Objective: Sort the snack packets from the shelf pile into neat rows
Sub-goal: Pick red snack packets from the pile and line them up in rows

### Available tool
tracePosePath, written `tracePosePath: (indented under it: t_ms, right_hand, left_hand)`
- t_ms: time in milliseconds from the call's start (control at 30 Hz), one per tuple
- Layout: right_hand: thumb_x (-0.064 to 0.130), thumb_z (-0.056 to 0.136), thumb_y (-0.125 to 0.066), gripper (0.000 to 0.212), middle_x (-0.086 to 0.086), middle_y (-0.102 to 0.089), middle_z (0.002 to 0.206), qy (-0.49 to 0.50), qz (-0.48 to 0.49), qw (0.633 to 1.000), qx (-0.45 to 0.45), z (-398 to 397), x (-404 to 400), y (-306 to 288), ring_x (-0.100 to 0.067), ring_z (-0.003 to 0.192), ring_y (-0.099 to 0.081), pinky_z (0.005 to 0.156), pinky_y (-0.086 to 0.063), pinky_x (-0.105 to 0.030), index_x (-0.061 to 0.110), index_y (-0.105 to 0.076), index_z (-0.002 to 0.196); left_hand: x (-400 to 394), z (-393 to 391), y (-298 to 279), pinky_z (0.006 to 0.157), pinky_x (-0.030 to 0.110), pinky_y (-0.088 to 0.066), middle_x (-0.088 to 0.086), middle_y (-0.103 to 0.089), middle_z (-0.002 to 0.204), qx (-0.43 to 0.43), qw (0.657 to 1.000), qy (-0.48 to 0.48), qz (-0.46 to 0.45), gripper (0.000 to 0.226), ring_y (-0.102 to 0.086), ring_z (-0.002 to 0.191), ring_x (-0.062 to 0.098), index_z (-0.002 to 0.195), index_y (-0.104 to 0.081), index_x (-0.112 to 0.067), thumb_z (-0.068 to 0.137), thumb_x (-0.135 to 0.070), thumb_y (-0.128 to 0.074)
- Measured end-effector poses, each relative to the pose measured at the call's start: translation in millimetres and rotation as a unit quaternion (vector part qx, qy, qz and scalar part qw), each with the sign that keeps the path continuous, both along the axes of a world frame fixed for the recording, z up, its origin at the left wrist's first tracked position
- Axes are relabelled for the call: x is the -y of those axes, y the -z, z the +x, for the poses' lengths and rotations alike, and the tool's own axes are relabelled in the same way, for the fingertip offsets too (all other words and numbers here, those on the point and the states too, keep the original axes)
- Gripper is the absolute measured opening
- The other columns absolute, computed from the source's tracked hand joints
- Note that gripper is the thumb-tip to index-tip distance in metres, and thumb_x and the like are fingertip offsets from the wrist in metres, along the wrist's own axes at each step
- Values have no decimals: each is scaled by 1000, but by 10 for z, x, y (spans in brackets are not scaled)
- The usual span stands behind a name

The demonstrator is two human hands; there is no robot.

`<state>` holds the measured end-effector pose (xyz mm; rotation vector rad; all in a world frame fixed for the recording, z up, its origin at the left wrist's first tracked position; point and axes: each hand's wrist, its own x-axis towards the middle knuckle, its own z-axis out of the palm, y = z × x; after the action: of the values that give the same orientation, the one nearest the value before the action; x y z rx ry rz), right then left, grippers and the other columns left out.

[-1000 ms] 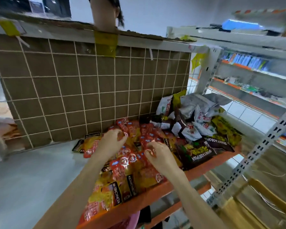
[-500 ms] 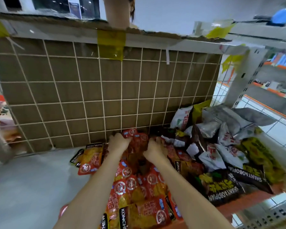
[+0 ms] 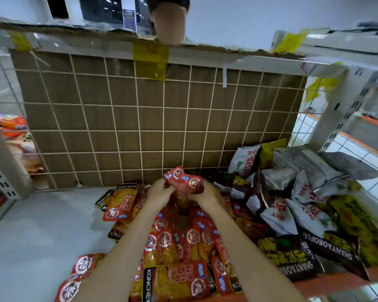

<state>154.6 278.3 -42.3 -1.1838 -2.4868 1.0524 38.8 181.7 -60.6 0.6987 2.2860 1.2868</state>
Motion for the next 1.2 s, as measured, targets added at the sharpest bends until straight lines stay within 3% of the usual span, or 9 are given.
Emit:
tracePosePath:
  t_ms: [167,267,333,533,733,967,1033,1133,1200]
  right_hand:
    - [29,82,-70,39,4,-62,114,-17,-67,985,-157,151,-11,-29,-15,108,-59,92,-49,-31,22,-54,116]
    - [16,83,-71,28,14,-60,97,-15,-94,966,-240,234,28,-150,0,92,-59,72,-46,-7,20,-54,106]
    - [12,83,-71,24,6,-63,94,-9,-116,955,-272,301,28,-249,-6,86,-62,64,-49,-9,16,-54,100]
    - [10,83,-70,17,-6,-69,96,-20,-201,941,-273,593,85,-413,-12,79,-67,61,-54,-18,13,-60,97]
    - [11,83,-70,17,5,-67,89,-26,-260,928,-267,862,210,-335,-8,79,-66,64,-52,-18,20,-59,91]
    - [12,80,-73,18,-4,-71,97,-51,-316,907,-274,950,280,-349,-20,90,-69,84,-56,-38,19,-63,94]
    - [14,80,-74,22,-4,-71,99,-65,-329,904,-266,947,322,-360,-20,91,-69,84,-56,-38,17,-63,99]
    - [16,80,-74,26,-2,-71,100,-96,-338,903,-248,909,427,-357,-18,90,-69,82,-57,-36,17,-63,103]
    - [16,81,-73,26,-2,-71,100,-136,-359,891,-240,867,554,-346,-17,90,-70,80,-57,-32,17,-63,104]
  left_hand:
    - [124,143,-328,89,26,-43,0,-57,113,13,994,10,105,35,-53,107,15,123,-50,-13,94,-31,-53]
    - [209,170,-519,80,22,-45,-5,-56,107,11,987,-12,163,31,-55,98,9,123,-47,-17,95,-28,-52]
    - [263,165,-603,75,21,-48,-5,-60,106,26,980,-15,199,22,-59,96,9,114,-49,-21,94,-28,-54]
    - [501,271,-658,70,22,-53,2,-67,102,54,981,3,184,19,-65,92,13,109,-59,-18,91,-25,-59]
    - [686,485,-467,92,43,-51,4,-70,101,141,971,-37,190,18,-66,96,19,104,-61,-20,88,-30,-62]
    - [953,737,-310,98,44,-46,8,-66,111,270,929,-128,218,62,-61,106,26,122,-54,-7,73,-36,-77]
    - [1065,848,-312,95,41,-48,5,-63,109,264,922,-162,234,43,-60,103,24,115,-51,-14,80,-29,-72]
    - [1280,974,-272,100,46,-44,5,-58,127,244,913,-202,256,86,-56,114,26,129,-50,-16,56,-46,-85]
    - [1477,1088,-255,89,45,-53,11,-66,113,226,898,-247,286,67,-66,98,25,121,-59,-12,63,-35,-82]
